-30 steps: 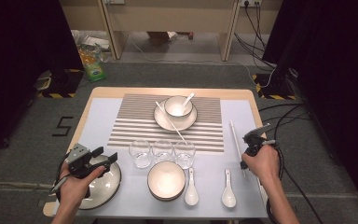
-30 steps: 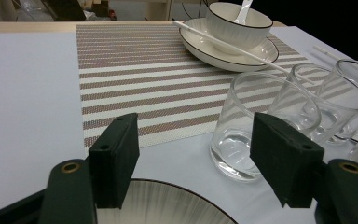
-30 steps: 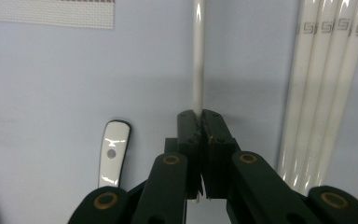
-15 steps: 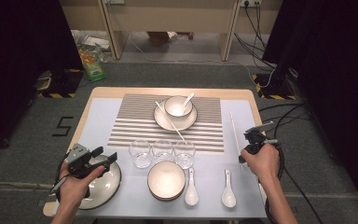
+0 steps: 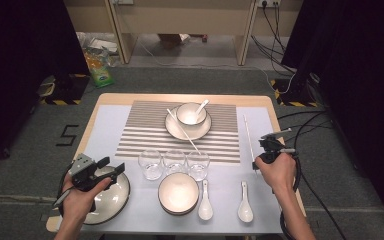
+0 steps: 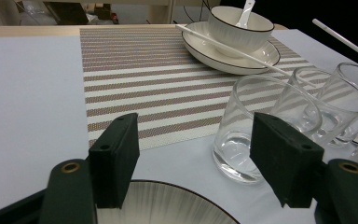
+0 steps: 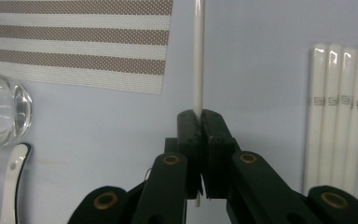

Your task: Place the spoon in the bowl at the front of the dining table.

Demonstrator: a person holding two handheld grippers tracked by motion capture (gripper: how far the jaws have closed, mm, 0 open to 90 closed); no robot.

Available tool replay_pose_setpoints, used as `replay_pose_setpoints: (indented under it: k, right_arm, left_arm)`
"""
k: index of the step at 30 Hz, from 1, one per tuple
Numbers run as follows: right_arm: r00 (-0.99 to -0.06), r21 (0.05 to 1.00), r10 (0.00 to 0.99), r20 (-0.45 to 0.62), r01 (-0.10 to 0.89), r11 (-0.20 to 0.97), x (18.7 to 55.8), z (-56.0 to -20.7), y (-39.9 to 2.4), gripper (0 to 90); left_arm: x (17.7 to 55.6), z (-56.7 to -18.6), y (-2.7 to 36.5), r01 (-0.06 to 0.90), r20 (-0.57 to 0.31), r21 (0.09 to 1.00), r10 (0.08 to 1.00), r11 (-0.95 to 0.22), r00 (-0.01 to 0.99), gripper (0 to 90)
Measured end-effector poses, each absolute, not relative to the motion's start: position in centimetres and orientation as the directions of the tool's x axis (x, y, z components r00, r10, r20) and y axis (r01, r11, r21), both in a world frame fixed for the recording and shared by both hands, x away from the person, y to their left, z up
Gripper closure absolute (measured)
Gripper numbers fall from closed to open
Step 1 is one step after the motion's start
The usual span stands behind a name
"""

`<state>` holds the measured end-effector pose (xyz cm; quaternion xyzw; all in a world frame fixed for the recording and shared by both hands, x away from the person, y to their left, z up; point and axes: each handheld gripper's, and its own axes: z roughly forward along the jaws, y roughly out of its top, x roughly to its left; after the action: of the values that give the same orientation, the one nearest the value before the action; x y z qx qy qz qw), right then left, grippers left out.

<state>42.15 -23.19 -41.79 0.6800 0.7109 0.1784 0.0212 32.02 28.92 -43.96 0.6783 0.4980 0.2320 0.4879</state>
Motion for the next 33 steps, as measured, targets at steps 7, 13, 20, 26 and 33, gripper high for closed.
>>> replay_pose_setpoints:
  k: [7, 13, 20, 26, 33]
  right_arm:
    - [-0.08, 0.308, 0.974, 0.212, 0.951, 0.012, 42.3, -41.6, -22.7, 87.4]
    - [-0.084, 0.323, 0.973, 0.214, 0.946, 0.011, 42.3, -41.6, -22.5, 87.3]
    - [-0.092, 0.351, 0.972, 0.217, 0.936, 0.01, 42.4, -41.5, -22.4, 87.3]
    - [-0.098, 0.383, 0.97, 0.224, 0.924, 0.005, 42.4, -41.5, -22.1, 87.4]
    - [-0.104, 0.397, 0.969, 0.225, 0.918, 0.006, 42.4, -41.4, -21.9, 87.3]
  left_arm:
    - [32.0, -44.0, 29.0, 0.45, -0.171, 0.893, 0.902, -0.028, 0.395, 32.3]
    - [32.0, -43.9, 29.0, 0.45, -0.168, 0.893, 0.903, -0.031, 0.395, 32.3]
    - [32.0, -43.9, 29.0, 0.449, -0.171, 0.893, 0.903, -0.026, 0.394, 32.3]
    - [32.0, -44.0, 29.0, 0.448, -0.173, 0.894, 0.902, -0.025, 0.395, 32.4]
    - [32.0, -44.0, 29.0, 0.451, -0.172, 0.892, 0.902, -0.028, 0.395, 32.4]
